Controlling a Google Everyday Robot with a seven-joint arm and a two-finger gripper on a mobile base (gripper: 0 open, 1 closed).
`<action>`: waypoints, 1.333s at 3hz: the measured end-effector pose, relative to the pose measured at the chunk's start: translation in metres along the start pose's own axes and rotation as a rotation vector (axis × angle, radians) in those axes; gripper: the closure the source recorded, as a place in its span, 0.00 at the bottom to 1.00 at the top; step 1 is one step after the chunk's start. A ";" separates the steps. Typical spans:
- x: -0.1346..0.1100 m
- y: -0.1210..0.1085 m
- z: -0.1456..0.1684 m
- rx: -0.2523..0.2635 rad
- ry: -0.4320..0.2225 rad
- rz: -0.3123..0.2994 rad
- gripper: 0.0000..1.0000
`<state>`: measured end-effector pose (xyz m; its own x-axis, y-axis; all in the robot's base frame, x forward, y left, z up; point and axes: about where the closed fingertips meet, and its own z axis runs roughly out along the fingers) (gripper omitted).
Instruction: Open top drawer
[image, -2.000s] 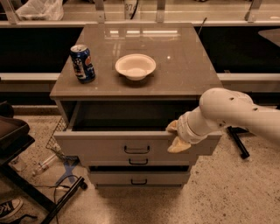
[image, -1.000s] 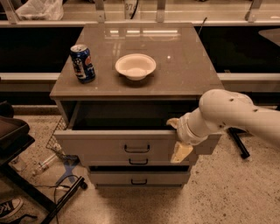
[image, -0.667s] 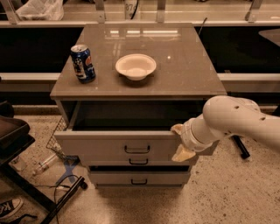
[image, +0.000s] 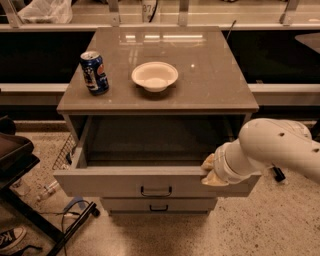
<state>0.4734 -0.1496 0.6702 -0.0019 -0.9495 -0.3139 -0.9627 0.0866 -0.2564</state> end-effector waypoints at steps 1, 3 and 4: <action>0.000 0.003 -0.003 0.000 0.005 0.005 1.00; -0.005 0.041 -0.030 0.013 0.026 0.019 1.00; -0.004 0.042 -0.030 0.013 0.026 0.019 1.00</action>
Offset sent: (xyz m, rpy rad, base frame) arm -0.2427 -0.0270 0.0842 -0.2112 0.0981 -0.3277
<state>0.4253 -0.1507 0.6881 -0.0273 -0.9553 -0.2945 -0.9588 0.1084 -0.2627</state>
